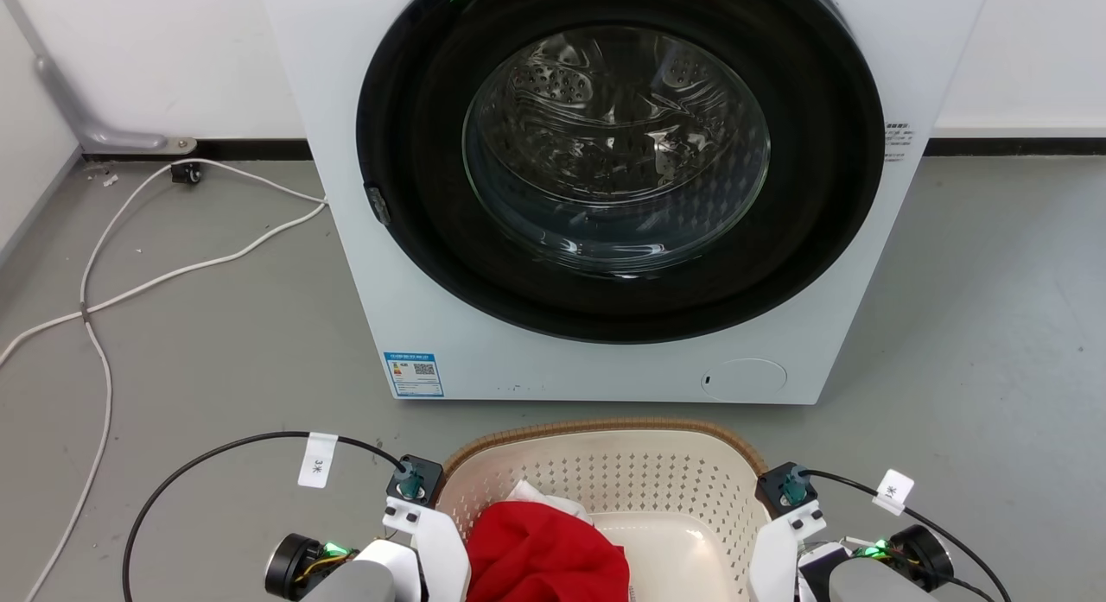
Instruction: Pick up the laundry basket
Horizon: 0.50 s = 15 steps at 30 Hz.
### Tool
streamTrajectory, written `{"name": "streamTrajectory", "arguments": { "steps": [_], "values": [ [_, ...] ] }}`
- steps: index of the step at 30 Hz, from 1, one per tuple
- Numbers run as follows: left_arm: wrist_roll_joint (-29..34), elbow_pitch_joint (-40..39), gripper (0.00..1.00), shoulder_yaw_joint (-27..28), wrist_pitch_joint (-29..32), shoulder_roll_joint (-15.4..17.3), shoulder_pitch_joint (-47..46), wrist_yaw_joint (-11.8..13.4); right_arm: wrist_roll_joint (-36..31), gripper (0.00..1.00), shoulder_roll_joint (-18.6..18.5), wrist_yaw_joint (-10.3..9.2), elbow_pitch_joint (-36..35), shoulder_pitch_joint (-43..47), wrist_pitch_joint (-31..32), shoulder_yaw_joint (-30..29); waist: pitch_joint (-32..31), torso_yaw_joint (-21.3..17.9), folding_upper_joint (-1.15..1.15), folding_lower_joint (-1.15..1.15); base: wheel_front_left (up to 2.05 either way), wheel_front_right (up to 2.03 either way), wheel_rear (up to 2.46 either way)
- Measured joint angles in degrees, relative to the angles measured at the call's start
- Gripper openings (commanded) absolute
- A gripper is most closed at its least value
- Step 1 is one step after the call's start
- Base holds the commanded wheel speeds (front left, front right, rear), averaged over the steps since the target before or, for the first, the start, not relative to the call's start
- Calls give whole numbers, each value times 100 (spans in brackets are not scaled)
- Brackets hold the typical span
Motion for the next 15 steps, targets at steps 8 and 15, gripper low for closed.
{"name": "streamTrajectory", "arguments": {
  "steps": [8,15],
  "values": [
    [-49,0,0,-51,-27,11,0,-9,205,0,-12,0,48,0,-14,180,26,-10,0,0,0,0,0],
    [-91,1,0,-103,-74,19,-12,-9,390,0,-14,-1,74,-10,-16,328,38,-30,0,0,0,0,0]
  ]
}}
